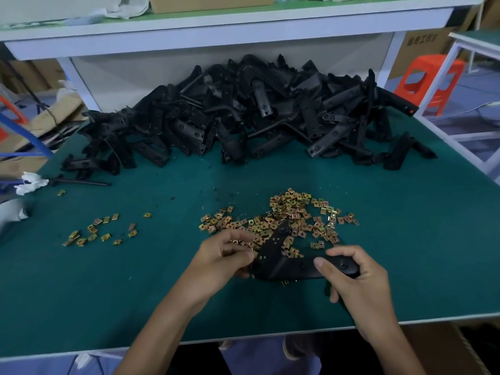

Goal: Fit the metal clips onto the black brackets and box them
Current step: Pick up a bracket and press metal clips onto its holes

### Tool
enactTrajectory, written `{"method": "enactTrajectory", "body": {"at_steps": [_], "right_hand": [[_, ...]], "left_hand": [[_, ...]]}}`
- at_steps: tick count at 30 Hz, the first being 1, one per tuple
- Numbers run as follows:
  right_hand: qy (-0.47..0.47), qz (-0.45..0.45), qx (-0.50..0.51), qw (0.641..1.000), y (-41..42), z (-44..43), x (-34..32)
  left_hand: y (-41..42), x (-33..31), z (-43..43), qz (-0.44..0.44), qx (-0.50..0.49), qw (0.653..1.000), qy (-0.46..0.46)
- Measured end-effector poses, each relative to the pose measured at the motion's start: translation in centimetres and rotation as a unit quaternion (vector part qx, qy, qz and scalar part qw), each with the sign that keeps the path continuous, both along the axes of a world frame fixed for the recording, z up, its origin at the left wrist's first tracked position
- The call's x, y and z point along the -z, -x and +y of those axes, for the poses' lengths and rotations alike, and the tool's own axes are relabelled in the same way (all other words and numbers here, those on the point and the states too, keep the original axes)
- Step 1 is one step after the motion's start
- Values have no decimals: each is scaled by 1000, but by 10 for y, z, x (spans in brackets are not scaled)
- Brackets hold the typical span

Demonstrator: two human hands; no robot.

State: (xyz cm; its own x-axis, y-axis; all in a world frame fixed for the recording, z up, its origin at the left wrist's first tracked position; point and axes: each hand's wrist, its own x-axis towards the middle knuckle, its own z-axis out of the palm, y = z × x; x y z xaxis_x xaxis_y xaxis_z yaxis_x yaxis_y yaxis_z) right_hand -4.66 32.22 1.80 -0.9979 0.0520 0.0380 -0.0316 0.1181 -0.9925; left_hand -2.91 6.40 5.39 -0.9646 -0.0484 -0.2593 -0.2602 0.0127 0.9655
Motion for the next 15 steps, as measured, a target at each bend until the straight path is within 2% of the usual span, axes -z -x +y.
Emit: {"method": "enactTrajectory", "body": {"at_steps": [7,15], "right_hand": [[-19,3,-15,1000,-2,-2,-3],[-40,12,-11,999,-2,-2,-4]], "left_hand": [[2,-6,-7,-31,89,994,60],[1,-10,-1,-83,112,988,60]]}}
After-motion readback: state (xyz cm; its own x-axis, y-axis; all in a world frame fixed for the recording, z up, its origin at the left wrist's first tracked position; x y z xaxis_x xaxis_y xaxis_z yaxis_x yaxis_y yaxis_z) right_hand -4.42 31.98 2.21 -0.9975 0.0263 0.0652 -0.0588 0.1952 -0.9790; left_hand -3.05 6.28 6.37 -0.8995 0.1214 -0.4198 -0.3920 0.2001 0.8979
